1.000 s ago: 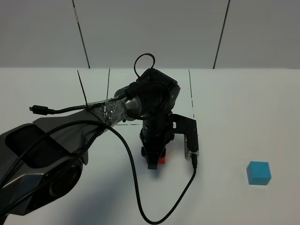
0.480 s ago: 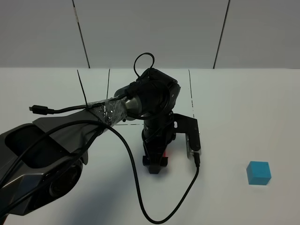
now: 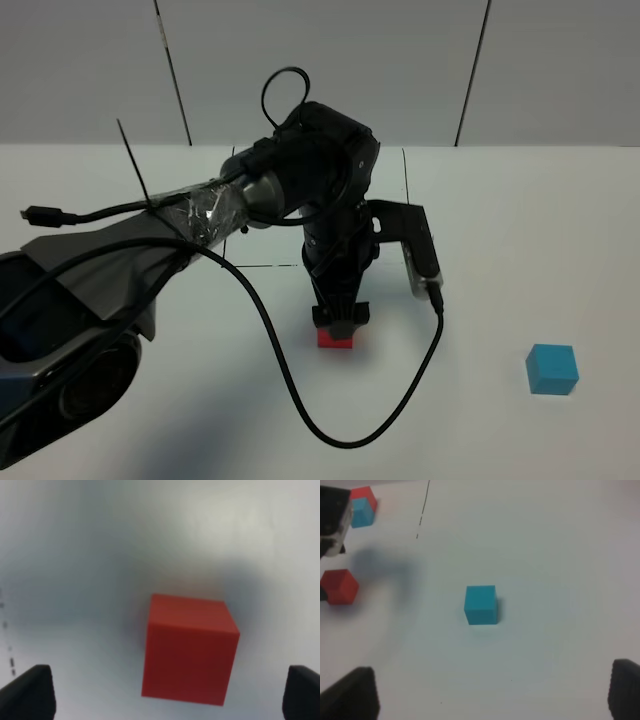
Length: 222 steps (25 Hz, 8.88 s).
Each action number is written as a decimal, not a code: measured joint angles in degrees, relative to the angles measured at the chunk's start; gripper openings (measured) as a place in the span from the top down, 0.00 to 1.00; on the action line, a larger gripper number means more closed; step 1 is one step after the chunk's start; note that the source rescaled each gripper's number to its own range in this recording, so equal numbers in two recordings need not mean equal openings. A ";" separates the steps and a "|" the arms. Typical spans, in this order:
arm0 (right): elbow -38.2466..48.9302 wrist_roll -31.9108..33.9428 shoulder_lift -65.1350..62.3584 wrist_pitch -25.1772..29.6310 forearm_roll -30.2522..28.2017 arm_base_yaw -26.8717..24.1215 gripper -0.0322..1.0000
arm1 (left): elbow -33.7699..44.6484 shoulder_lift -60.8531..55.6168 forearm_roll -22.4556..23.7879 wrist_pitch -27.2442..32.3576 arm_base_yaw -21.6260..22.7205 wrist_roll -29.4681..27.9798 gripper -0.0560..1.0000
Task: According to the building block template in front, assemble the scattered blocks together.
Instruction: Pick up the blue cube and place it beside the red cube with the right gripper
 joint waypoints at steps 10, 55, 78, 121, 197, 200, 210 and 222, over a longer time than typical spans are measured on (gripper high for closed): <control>0.00 0.16 0.00 0.00 0.00 0.00 0.17 | 0.00 -6.97 0.58 0.06 2.97 -20.58 0.29; 0.00 0.60 0.00 0.00 -0.22 0.00 0.18 | 78.94 -109.01 5.50 -9.25 37.08 -48.07 0.30; 0.00 1.02 0.00 0.00 -0.22 0.00 0.18 | 90.10 -133.30 -4.45 -8.05 37.08 -41.60 0.30; -14.27 -1.25 51.75 -5.28 1.34 0.00 0.02 | 90.10 -133.30 -4.52 -8.18 37.08 -41.60 0.30; -42.11 -35.09 106.64 -11.87 -1.26 14.60 0.96 | 90.10 -133.30 -4.52 -8.21 37.08 -41.60 0.30; -45.43 -44.54 107.33 -8.93 -3.65 18.08 0.96 | 90.10 -133.30 -4.52 -8.21 37.08 -41.60 0.30; -58.30 -53.51 117.77 -0.26 -7.96 24.83 0.96 | 90.10 -133.30 -4.52 -8.21 37.08 -41.60 0.30; -64.47 -56.66 127.61 -0.27 -9.48 29.11 0.96 | 90.10 -133.30 -4.52 -8.21 37.08 -41.60 0.30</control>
